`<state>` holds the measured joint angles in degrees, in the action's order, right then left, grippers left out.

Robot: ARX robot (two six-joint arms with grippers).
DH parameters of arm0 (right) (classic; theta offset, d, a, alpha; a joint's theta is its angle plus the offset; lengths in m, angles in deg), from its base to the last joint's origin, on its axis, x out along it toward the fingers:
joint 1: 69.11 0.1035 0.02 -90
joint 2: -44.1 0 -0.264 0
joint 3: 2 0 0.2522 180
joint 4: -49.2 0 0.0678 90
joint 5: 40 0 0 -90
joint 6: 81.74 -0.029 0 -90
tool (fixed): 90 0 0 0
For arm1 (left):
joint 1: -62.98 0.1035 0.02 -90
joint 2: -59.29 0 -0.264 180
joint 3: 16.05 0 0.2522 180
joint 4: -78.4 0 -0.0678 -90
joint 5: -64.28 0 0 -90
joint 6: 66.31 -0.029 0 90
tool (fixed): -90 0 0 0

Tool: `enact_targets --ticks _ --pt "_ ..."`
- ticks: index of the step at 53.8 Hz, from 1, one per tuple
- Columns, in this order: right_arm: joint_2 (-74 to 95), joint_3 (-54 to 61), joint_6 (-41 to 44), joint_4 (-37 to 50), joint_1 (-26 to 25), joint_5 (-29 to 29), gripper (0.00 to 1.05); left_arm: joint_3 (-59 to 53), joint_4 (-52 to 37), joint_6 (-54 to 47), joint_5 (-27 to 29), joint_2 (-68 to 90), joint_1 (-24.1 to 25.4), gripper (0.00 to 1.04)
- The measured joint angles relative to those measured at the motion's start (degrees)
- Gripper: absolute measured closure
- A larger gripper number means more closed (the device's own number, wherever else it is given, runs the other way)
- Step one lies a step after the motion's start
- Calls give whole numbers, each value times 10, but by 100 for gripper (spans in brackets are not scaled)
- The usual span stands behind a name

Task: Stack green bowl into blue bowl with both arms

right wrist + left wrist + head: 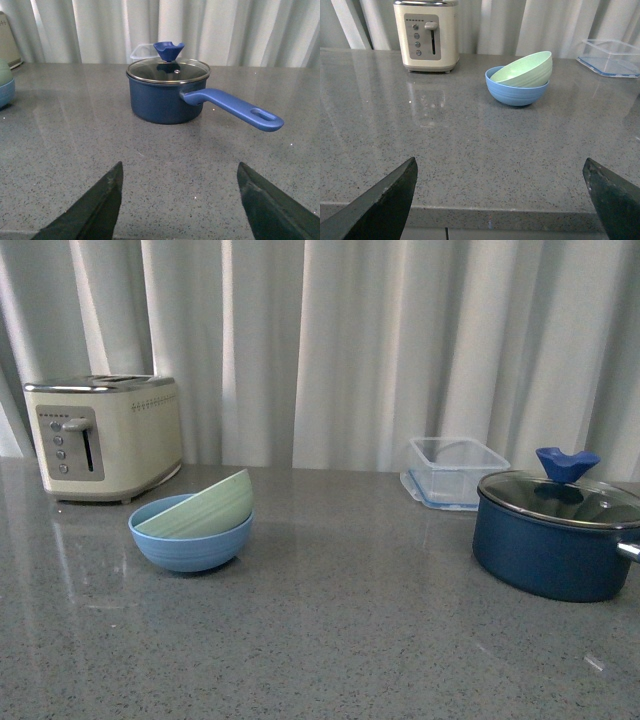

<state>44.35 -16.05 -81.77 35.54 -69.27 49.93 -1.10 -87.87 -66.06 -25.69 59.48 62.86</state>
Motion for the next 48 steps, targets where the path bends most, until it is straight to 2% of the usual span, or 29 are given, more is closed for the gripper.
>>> enact_targets --ticks 6,9,12,48 --pt "0 0 0 0 0 0 14 0 0 0 0 0 0 7" --pt "0 0 -1 0 0 0 8 0 0 0 0 0 0 7" --pt "0 0 0 0 0 0 11 0 0 0 0 0 0 7" --pt "0 0 0 -1 0 0 10 0 0 0 0 0 0 7"
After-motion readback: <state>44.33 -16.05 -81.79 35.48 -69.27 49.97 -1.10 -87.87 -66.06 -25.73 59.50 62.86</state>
